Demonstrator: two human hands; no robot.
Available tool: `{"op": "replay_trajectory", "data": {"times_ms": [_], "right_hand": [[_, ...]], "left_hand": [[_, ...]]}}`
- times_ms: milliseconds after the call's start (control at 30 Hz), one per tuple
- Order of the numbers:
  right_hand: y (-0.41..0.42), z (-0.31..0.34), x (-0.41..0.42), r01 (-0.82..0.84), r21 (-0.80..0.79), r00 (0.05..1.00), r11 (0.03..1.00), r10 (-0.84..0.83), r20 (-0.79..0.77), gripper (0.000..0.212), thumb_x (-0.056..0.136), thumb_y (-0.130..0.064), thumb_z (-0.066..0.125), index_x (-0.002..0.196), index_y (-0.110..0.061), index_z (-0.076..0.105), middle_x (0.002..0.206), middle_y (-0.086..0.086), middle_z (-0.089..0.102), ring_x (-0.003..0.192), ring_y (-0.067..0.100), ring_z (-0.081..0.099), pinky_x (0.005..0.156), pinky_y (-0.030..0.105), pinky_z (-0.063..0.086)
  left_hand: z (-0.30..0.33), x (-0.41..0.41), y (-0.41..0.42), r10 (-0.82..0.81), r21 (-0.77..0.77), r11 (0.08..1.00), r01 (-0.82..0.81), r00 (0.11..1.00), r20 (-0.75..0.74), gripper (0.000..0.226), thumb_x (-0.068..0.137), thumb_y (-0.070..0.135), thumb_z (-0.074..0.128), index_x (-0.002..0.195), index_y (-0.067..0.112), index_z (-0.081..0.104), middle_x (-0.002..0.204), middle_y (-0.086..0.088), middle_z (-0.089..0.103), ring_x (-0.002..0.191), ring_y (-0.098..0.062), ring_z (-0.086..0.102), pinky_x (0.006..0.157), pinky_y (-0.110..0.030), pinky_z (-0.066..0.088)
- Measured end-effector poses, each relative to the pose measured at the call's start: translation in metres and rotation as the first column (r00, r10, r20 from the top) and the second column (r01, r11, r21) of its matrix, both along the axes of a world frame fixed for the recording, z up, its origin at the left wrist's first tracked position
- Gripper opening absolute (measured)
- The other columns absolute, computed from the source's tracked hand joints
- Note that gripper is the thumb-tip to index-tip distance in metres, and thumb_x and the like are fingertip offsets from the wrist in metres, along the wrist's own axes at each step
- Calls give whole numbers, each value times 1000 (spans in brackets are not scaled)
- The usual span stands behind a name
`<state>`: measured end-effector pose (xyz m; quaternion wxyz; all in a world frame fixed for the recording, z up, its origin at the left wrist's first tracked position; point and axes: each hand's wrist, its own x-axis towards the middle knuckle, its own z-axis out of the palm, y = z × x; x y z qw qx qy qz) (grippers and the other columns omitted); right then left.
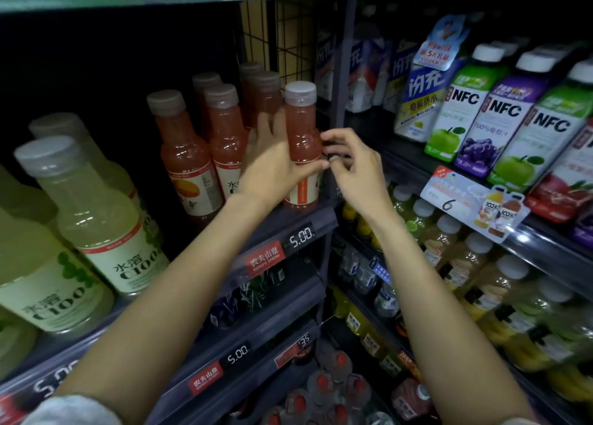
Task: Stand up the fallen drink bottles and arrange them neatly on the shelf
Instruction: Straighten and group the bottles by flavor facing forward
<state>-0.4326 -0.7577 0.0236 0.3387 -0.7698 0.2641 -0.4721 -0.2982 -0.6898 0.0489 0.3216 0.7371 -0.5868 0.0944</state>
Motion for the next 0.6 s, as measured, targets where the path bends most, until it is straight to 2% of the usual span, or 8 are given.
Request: {"op": "replay_trajectory", "data": {"times_ms": [67,167,267,400,500,600], "right_hand": [[-3,1,-4,4,12,1000,1000,-4,-9,40,84,10,45,114,-13,59,110,-5,62,99,2,61,80,10,46],[-3,-3,-10,1,56,1000,998,-2,13,43,85,10,44,117,-14,59,114,-6,61,101,3,61,83,15,47],[-1,-6,-13,15,45,1000,999,-16,14,45,87,8,46,124,-17,56,120,-5,59,103,3,59,81,10,44],[3,-12,-7,52,-23,997,998,-53,-53,47,86,5,52,126,-18,54,118,-3,50,103,8,53,78,14,47],[4,-12,2,136,-59,990,989,-138,-39,39,88,-10,60,125,-18,52,115,-1,49,97,8,52,79,23,49],[2,-6,10,278,-148,958,949,-285,-28,45,86,-35,63,127,-20,50,112,3,47,100,15,51,84,33,48]], "left_hand": [[-2,-2,-1,13,-23,1000,-13,1000,-19,100,73,52,76,148,10,25,140,-17,36,124,-34,45,102,-40,38],[-3,3,-7,-88,-56,995,80,983,-162,94,74,43,80,148,17,28,137,-11,43,125,-28,48,102,-34,38],[-7,5,-11,-192,-102,980,169,936,-295,91,75,36,80,147,19,27,140,-6,49,126,-23,50,105,-45,42],[-17,8,-13,-278,-152,960,236,865,-417,78,81,27,76,143,14,31,141,-4,48,125,-16,50,106,-43,43],[-27,10,-13,-312,-169,948,269,890,-332,76,86,37,68,147,11,29,144,-7,44,131,-17,45,110,-40,38],[-35,7,-7,-226,-156,967,200,959,-171,75,93,41,57,153,16,19,147,-9,33,133,-17,36,105,-23,31]]}}
